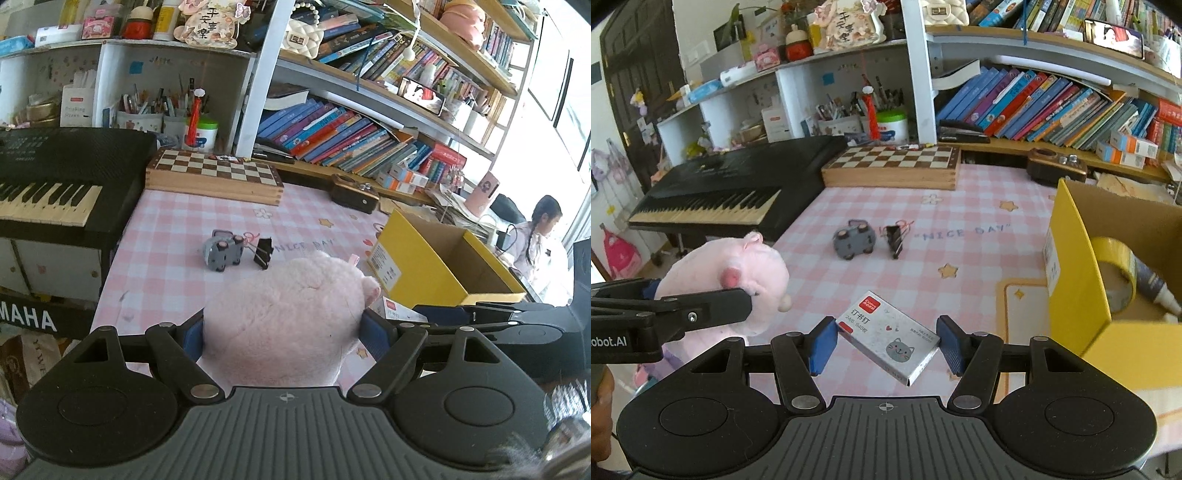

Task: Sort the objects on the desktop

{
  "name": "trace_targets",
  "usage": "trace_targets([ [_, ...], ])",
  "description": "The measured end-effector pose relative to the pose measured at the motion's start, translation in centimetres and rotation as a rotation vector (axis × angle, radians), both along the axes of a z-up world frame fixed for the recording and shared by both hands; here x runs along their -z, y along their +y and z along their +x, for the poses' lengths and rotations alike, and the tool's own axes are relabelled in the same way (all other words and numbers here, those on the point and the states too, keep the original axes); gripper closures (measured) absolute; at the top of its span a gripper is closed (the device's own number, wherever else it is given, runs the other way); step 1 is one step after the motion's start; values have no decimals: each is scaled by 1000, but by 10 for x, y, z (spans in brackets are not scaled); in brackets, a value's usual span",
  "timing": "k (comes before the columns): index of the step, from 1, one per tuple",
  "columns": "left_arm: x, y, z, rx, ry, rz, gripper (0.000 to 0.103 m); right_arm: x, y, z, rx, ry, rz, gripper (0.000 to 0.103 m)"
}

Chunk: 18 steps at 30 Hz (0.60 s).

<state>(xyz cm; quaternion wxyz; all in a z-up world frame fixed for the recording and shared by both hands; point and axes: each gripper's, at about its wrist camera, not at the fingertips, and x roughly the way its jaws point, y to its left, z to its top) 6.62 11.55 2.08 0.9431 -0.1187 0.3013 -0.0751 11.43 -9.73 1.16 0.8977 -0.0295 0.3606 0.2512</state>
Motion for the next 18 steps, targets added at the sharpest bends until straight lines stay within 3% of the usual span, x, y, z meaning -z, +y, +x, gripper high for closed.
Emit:
trace_targets([
  [18, 3, -7, -61, 112, 11, -9, 23, 6, -12, -79, 81, 8, 2, 43],
])
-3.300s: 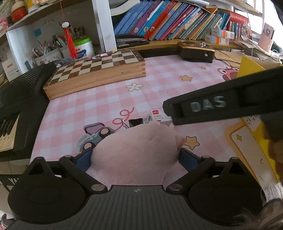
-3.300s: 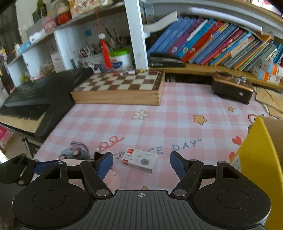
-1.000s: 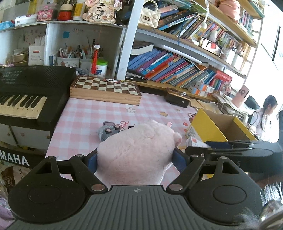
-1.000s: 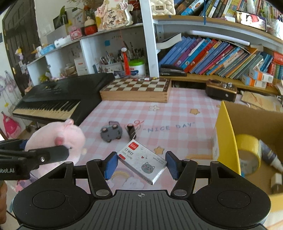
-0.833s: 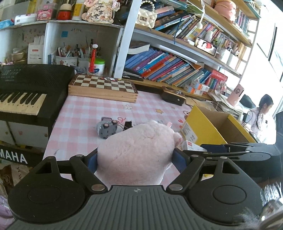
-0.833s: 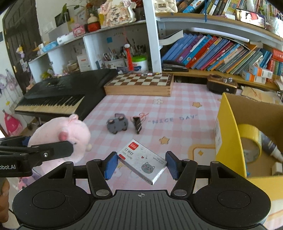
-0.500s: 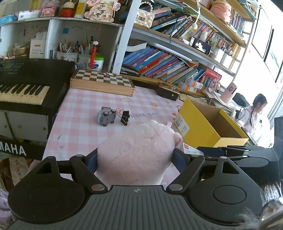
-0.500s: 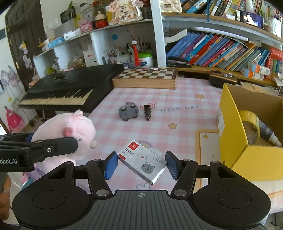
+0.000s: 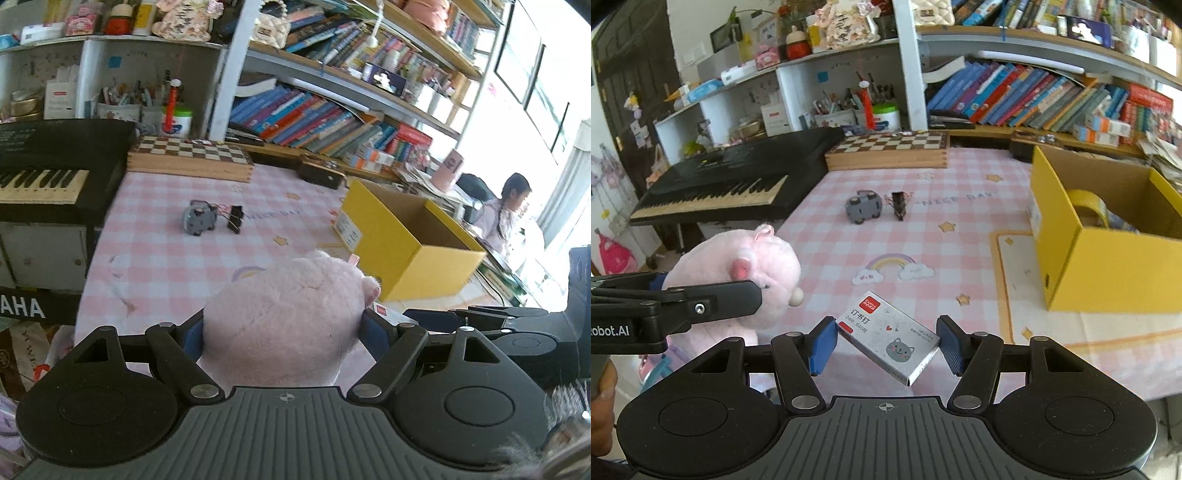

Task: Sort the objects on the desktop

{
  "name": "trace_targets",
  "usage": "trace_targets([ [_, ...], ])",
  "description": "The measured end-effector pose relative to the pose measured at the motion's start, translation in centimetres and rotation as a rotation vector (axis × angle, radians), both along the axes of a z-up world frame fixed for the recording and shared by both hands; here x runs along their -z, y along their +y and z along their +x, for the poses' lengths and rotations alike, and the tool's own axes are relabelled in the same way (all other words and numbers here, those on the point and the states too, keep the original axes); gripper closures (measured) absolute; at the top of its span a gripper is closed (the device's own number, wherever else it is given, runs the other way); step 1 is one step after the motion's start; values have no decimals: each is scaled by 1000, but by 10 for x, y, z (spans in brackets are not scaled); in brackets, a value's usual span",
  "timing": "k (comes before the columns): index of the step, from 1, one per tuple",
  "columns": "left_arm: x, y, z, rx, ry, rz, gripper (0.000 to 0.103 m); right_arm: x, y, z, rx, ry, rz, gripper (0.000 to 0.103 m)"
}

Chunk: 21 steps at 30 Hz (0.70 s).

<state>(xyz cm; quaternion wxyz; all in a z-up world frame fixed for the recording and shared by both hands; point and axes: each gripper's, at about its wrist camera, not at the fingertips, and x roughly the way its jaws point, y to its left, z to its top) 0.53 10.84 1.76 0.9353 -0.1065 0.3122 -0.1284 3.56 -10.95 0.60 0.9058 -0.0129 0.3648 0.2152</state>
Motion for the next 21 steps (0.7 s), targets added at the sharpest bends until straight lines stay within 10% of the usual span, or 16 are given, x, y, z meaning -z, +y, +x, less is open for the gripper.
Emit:
trace_targets([
  [21, 5, -43, 1, 217, -1, -3, 23, 6, -41, -35, 190, 34, -11, 43],
])
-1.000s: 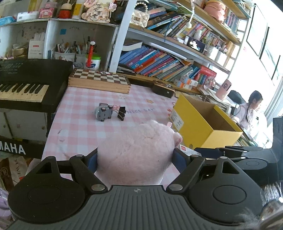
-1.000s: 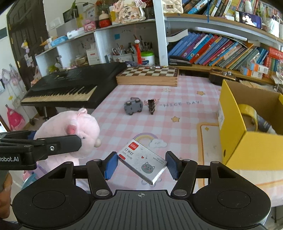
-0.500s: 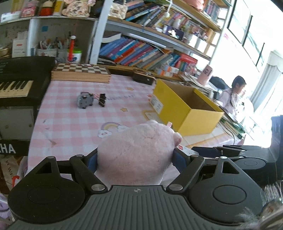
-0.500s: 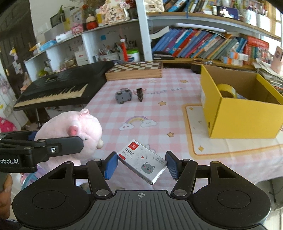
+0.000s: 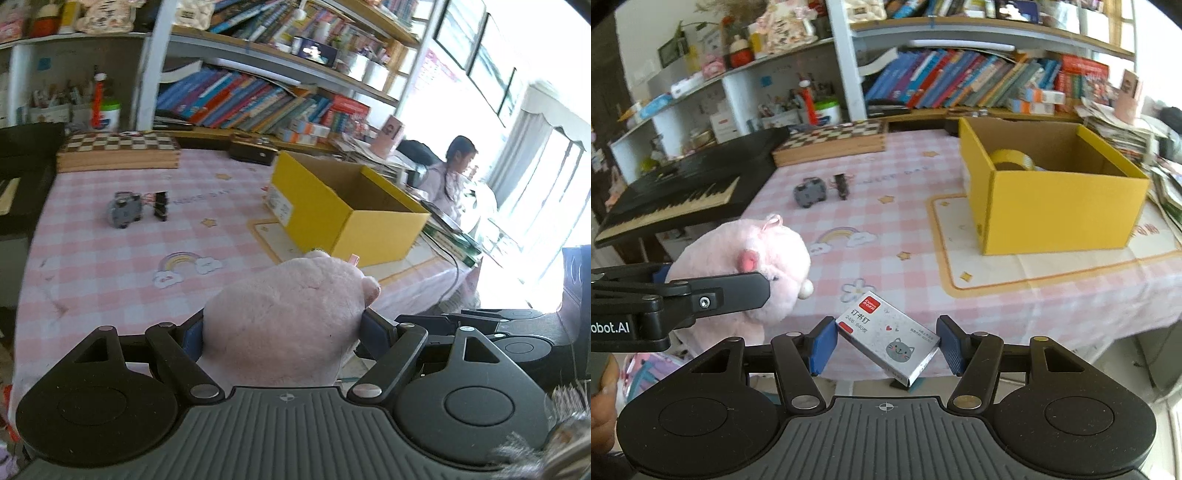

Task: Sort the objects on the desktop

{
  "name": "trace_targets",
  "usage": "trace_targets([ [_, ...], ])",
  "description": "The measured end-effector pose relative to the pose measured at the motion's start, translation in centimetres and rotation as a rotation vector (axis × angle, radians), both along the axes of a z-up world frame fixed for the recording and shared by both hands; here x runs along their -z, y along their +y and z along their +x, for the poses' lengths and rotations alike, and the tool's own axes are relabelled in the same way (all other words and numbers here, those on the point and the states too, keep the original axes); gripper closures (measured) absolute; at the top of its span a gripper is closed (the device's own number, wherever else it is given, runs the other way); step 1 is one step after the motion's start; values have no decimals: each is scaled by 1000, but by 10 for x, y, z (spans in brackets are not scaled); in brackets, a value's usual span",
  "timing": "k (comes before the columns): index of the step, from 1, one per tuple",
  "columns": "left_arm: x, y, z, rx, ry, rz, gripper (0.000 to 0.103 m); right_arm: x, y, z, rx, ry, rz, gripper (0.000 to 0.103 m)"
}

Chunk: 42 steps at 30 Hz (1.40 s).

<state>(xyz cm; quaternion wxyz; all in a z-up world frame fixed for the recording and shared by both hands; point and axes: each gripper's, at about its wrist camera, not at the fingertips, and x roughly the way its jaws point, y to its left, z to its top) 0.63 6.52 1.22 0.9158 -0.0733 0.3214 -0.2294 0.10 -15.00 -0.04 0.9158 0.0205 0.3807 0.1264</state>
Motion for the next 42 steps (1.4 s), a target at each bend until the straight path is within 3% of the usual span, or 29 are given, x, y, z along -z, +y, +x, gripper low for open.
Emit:
trace_targets([
  [15, -1, -56, 19, 161, -4, 28, 23, 3, -58, 3, 187, 17, 30, 43],
  [42, -5, -168, 75, 205, -20, 63, 23, 3, -162, 65, 210, 25, 55, 43],
])
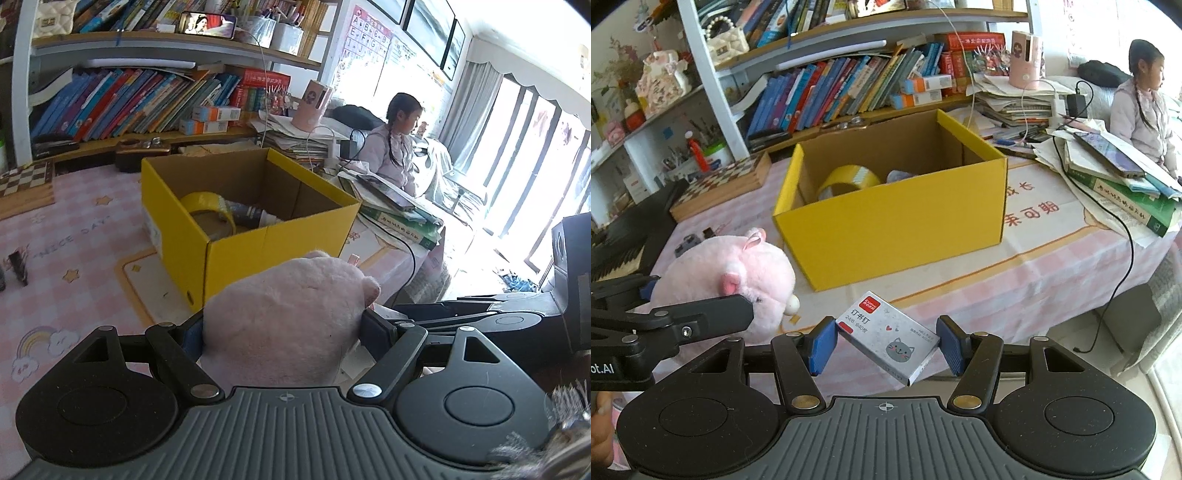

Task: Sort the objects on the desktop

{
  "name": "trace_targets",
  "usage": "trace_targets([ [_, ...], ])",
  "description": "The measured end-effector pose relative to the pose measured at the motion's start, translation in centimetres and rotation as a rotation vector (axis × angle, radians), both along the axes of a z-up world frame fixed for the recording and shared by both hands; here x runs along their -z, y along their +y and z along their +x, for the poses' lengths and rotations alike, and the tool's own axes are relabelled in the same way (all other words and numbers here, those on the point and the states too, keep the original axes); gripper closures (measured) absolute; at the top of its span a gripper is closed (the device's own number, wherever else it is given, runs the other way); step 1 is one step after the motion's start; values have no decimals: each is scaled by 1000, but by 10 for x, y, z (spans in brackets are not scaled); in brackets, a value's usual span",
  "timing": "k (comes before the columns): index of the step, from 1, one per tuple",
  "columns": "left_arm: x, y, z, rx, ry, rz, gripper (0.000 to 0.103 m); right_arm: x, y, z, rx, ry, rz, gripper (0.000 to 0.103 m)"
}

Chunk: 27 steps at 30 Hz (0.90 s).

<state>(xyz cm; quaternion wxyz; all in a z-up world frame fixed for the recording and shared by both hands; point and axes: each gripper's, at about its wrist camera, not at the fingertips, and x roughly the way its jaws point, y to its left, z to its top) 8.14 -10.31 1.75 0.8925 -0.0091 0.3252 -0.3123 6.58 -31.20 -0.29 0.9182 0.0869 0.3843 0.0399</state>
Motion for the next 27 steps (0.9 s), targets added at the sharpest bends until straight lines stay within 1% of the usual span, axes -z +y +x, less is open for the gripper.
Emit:
trace_targets([
  [6, -7, -24, 15, -19, -25, 5, 23, 0, -24, 19, -5, -13, 19, 43],
  [10, -14, -39, 25, -31, -47, 0, 23, -5, -40, 32, -17, -37, 24, 43],
  [20, -35, -68, 65, -91, -169, 8, 23, -30, -73, 77, -55, -144, 2, 43],
  [24, -32, -80, 90, -124, -203, 57, 23, -37, -81, 102, -76, -179, -12, 43],
  [27, -25, -91, 106, -125, -233, 138, 23, -42, -82, 119, -96, -211, -30, 43],
])
